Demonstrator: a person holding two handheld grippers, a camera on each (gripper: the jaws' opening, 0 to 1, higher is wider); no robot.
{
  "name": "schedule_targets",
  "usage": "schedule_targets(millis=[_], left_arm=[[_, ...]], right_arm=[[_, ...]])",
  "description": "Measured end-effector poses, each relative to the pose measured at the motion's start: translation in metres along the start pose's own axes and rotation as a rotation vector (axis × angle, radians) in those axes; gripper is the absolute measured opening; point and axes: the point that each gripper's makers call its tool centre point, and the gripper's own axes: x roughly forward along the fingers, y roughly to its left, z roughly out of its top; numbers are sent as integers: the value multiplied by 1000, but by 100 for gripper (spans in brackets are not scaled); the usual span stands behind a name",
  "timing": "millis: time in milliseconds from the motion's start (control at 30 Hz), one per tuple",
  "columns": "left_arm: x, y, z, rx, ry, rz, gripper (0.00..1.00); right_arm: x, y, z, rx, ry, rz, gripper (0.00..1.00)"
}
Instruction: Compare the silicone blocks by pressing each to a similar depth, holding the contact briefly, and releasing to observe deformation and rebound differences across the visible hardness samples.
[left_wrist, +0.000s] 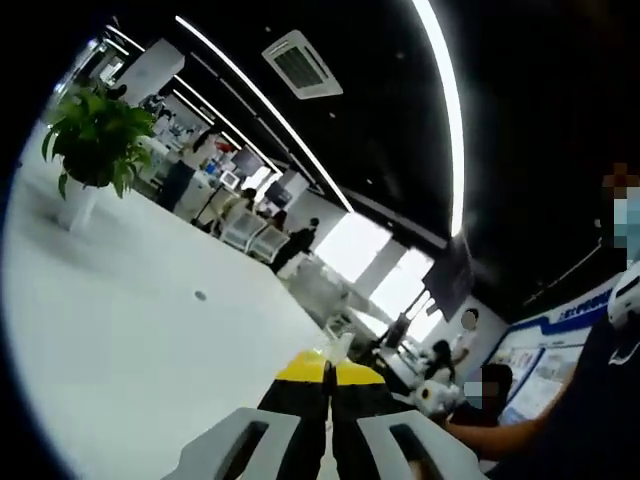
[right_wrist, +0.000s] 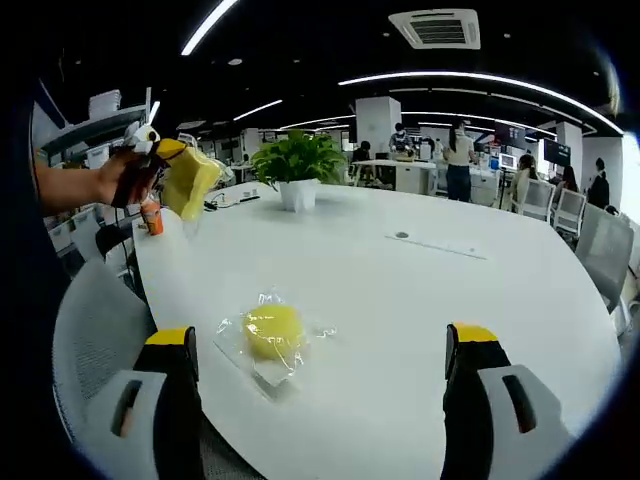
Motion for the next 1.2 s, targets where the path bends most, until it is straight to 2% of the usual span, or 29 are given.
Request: schedule_targets(millis=[133,600,867,1200], left_arm=[[-1,2,2,-33,-21,-7,0],[6,17,-21,-59,34,26,0],[4,28,-30,-96,45,43,0],[0,46,-35,-195,10,57,0]], right_arm=[[-2,-1,-6,8,12,-6,96],[-6,-5,-12,19,25,-15,96],[-4,0,-16,25,34,-9,96],[-1,2,-17,32,23,-6,96]])
